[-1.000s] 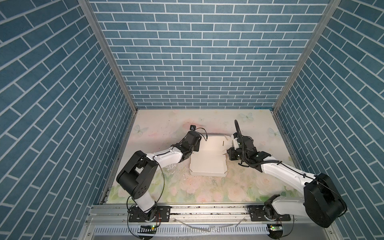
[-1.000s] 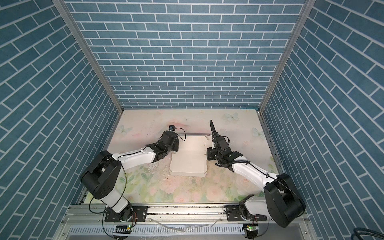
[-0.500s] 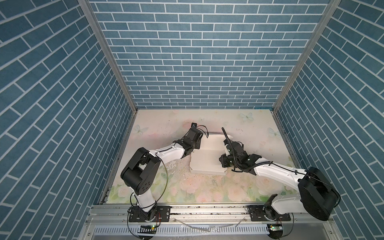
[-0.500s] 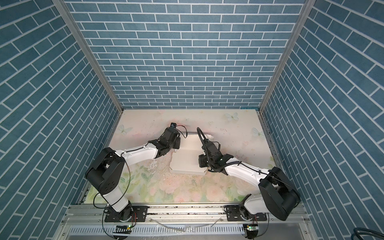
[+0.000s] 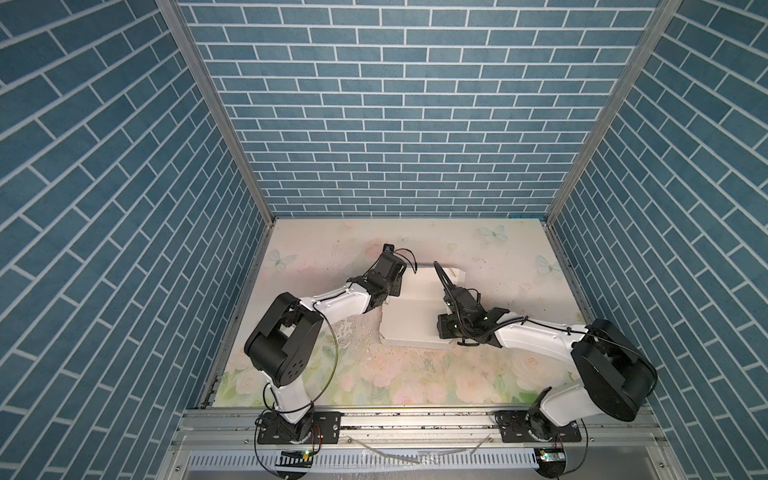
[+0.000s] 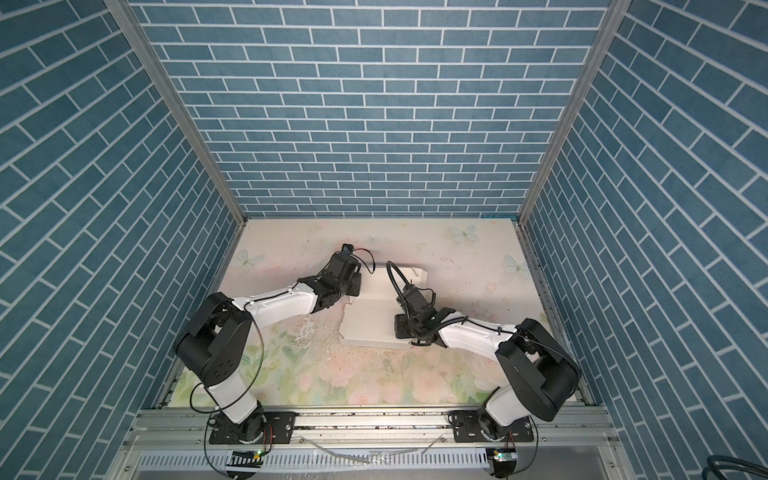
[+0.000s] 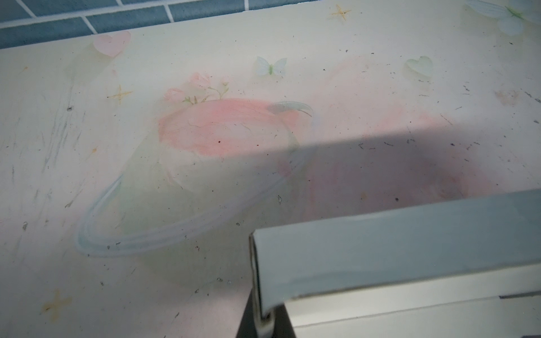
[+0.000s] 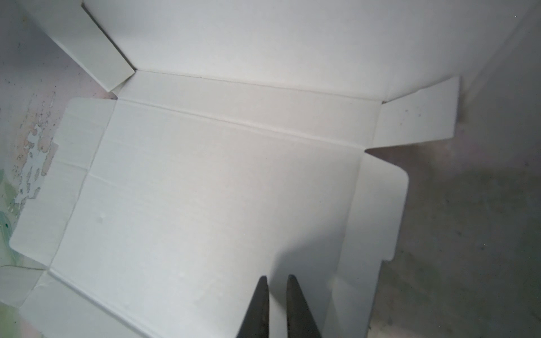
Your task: Fold the paper box
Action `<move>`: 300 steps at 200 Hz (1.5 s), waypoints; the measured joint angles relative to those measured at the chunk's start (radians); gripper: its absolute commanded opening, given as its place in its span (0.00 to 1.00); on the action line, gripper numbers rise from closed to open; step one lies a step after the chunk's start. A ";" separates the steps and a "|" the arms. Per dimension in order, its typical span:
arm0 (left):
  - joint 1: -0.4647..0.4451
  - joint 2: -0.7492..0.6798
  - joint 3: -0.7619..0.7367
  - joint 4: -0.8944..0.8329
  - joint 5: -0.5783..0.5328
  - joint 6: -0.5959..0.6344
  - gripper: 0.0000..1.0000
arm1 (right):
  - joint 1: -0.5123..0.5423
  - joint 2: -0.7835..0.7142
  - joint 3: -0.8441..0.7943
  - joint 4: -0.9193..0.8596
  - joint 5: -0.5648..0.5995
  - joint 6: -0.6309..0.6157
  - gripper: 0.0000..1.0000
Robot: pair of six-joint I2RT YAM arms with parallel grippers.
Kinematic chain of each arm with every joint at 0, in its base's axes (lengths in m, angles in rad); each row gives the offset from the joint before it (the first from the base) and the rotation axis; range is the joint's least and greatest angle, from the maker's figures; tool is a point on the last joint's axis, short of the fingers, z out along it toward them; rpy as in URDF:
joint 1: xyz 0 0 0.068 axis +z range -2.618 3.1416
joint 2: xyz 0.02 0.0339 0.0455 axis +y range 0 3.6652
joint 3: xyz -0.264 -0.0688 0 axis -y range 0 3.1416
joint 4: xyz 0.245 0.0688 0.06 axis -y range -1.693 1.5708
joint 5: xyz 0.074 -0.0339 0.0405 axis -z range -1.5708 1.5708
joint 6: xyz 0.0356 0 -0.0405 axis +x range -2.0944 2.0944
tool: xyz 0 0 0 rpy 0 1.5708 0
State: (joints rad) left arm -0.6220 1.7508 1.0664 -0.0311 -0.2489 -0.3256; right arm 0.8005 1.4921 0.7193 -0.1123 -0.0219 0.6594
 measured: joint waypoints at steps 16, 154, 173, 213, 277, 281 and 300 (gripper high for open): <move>0.002 0.001 0.001 -0.002 0.003 0.000 0.00 | 0.000 0.000 0.000 0.000 -0.001 0.009 0.14; 0.003 0.010 0.006 0.004 0.006 -0.004 0.00 | 0.107 -0.055 0.010 -0.045 -0.021 0.033 0.18; 0.003 0.010 0.002 0.011 0.006 -0.005 0.00 | 0.124 -0.051 0.013 -0.044 -0.027 0.042 0.18; 0.004 0.010 -0.002 0.021 0.006 -0.008 0.00 | 0.147 0.016 0.013 -0.023 -0.035 0.052 0.16; 0.004 0.010 -0.006 0.028 0.006 -0.008 0.00 | 0.157 0.077 0.013 0.004 -0.043 0.067 0.16; 0.004 0.010 -0.006 0.029 0.006 -0.008 0.00 | 0.157 0.078 0.013 0.008 -0.043 0.068 0.16; 0.004 0.010 -0.007 0.029 0.007 -0.009 0.00 | 0.157 0.088 0.017 0.020 -0.043 0.069 0.16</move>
State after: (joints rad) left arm -0.6182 1.7607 1.0595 -0.0017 -0.2420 -0.3347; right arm 0.9577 1.5799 0.7364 -0.0925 -0.0647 0.7284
